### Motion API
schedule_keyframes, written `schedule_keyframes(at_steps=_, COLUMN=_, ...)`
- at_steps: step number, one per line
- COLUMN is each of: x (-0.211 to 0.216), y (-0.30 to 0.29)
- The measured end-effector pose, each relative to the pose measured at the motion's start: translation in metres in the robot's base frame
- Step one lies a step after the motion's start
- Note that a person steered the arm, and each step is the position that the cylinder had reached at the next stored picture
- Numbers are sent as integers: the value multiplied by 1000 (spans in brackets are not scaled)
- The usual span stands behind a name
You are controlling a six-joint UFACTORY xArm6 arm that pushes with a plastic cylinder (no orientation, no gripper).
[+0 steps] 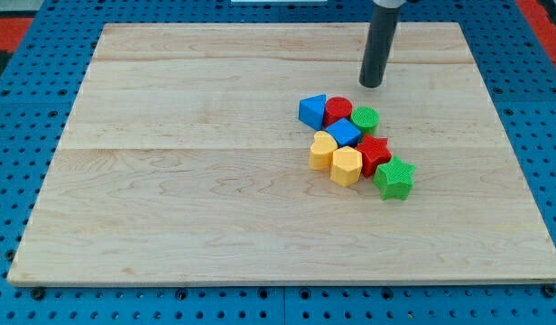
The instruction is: Adjust the circles and triangle into the group of blocks
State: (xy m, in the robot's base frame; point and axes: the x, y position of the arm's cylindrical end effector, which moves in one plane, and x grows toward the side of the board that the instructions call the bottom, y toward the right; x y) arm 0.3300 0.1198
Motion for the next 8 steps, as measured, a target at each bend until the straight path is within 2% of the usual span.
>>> schedule_keyframes(at_steps=2, x=9, y=-68)
schedule_keyframes(at_steps=3, x=26, y=-79)
schedule_keyframes(at_steps=4, x=50, y=-75)
schedule_keyframes(at_steps=5, x=51, y=-75)
schedule_keyframes(at_steps=6, x=10, y=-82)
schedule_keyframes(at_steps=7, x=0, y=-61)
schedule_keyframes(at_steps=8, x=26, y=-50)
